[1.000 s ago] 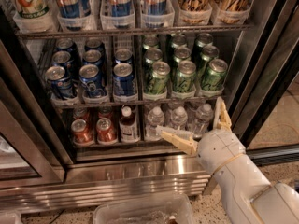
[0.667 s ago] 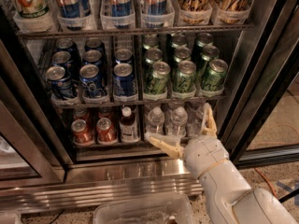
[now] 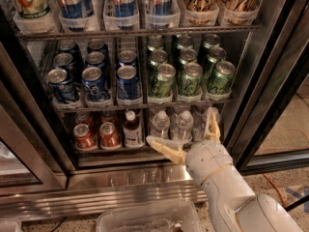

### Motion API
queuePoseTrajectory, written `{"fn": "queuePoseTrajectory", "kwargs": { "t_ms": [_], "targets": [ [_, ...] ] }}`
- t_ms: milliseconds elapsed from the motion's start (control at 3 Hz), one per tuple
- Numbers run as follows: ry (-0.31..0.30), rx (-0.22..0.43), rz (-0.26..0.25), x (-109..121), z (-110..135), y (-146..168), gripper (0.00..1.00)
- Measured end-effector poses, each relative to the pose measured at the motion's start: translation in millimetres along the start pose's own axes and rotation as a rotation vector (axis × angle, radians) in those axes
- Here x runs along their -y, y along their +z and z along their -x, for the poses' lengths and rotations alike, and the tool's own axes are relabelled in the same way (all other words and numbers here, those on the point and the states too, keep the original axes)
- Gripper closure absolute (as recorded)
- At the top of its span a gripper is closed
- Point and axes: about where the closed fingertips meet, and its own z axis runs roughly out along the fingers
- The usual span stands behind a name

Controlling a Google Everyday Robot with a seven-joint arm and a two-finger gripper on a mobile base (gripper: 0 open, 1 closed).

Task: Pick green can from middle shelf of fridge

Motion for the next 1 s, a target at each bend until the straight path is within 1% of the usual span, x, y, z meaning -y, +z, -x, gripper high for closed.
{"fn": "queuePoseTrajectory", "kwargs": {
  "t_ms": [333,667,1000],
  "targets": [
    [0.058,-0.035,0.008,-19.3,-6.0,26.0,0.0],
    [0.05,-0.037,0.004,-19.1,-6.4,27.4,0.0],
    [0.073,-0.034,0.011,-20.4,-7.8,29.1,0.0]
  ]
}}
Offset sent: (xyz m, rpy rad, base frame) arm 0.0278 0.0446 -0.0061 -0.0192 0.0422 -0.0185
